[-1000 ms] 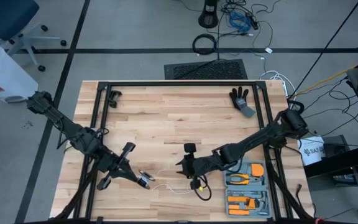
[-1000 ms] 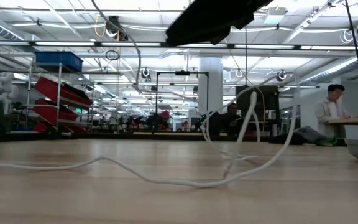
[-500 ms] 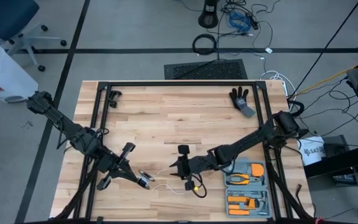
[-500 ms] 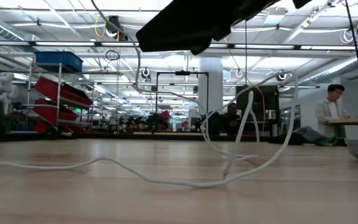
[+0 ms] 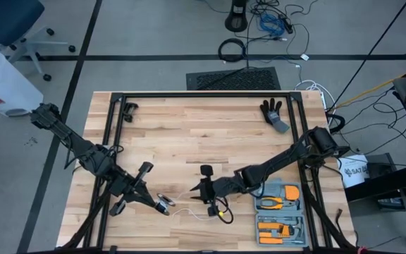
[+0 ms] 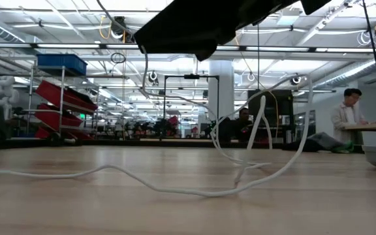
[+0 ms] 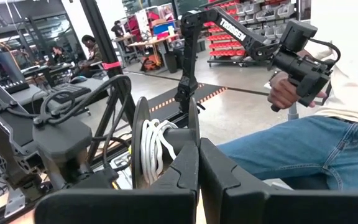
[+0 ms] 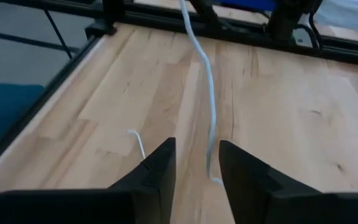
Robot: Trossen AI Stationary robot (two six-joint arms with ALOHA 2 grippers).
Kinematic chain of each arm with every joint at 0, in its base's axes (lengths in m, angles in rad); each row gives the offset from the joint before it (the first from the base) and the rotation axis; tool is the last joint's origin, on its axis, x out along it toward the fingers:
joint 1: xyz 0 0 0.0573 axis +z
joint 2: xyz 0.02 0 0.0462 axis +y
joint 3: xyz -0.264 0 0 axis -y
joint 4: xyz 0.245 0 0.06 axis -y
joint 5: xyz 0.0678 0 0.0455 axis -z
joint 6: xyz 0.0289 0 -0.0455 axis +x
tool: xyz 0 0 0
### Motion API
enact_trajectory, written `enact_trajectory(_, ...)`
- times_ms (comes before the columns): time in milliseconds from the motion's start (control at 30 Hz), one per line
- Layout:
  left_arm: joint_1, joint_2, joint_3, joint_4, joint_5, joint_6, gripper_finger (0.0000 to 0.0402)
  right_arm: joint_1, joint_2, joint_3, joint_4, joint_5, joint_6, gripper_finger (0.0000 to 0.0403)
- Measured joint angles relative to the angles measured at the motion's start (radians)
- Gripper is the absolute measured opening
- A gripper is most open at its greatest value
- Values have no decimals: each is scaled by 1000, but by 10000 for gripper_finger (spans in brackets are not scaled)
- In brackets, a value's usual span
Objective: Coil cords
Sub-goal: Coil the white cable wire onto the spool
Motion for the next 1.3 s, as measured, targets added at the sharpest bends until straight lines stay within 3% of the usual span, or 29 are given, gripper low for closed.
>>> enact_trajectory(300,-1,0,0,1,0,8,2,0,3,0,5,10,-5,6)
enact_trajectory(433,-1,0,0,1,0,7,2,0,3,0,2,7,-1,5)
enact_trajectory(567,-1,0,0,-8,-11,-19,2,4,-22,5,-39,-60,-7,2)
enact_trajectory(800,1,0,1,-63,-96,-89,2,71,-86,145,-353,-103,-11,1)
enact_trajectory(1067,1,6,1,-90,-102,-166,2,159,-87,363,-474,2,-94,0)
enact_trajectory(1300,1,42,1,-87,-94,-177,2,175,-87,440,-479,84,-178,0)
